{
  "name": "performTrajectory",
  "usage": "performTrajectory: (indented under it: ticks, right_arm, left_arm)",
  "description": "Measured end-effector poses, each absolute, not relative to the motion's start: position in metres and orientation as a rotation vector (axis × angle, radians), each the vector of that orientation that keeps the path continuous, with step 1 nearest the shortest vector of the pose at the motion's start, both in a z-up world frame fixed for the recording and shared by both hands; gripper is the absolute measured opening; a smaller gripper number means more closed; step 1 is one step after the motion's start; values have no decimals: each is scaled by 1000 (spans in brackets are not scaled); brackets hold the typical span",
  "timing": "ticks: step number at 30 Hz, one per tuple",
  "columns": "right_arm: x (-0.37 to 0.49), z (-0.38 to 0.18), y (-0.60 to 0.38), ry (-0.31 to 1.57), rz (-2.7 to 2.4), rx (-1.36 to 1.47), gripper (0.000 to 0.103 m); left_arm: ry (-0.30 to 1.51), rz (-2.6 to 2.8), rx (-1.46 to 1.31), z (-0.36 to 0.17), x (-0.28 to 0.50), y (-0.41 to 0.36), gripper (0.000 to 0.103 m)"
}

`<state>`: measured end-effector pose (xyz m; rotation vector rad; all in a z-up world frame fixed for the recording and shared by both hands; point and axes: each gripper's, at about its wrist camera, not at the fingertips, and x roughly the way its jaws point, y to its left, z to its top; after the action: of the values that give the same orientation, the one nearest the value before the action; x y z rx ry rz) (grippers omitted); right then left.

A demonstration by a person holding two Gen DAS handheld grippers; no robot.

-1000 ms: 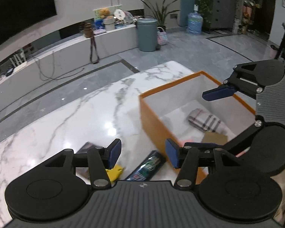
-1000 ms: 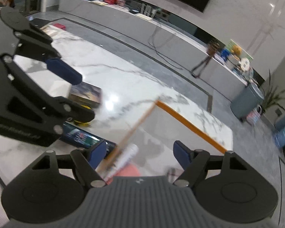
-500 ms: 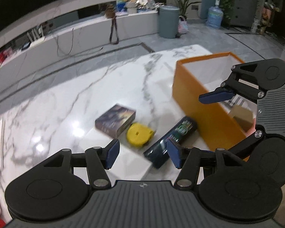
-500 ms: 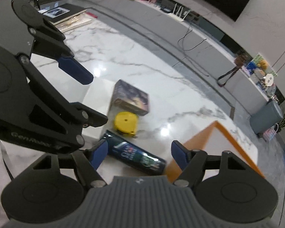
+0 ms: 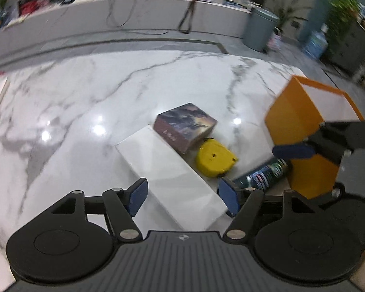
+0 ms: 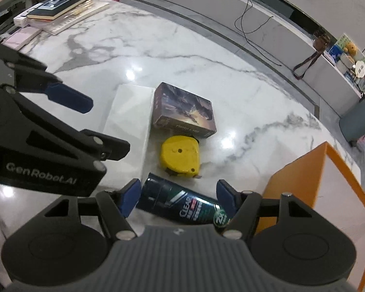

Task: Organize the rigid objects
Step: 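Move both tools back over the white box and shampoo bottle, then grasp the dark shampoo bottle with the right tool while the left tool grasps the white box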

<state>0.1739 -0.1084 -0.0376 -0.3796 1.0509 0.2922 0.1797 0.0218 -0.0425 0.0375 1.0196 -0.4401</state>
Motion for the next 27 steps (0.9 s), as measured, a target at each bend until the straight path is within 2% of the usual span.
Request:
performTrajectory:
  ticks: [10,18,23,25,27]
  right_arm:
    - [188,-58,-116,1152,338,-421,68]
    - [186,-72,-114,1218,411,-608,70]
    - [190,-77,-114,1211,402,-611,69]
    - [190,-78,-110,1201,403,-620,60]
    - [187,-77,-105,1198,408,-615,55]
  left_arm:
    - [1091,-356,-22,-71,200,13,83]
    - [1132,-313,-13,-82,204,10,88]
    - [1148,-346,-13,-79,204,14,80]
    - [1159,-344,-14,-77,202,17,72]
    - [1173,-356,4,-75,200,19,64]
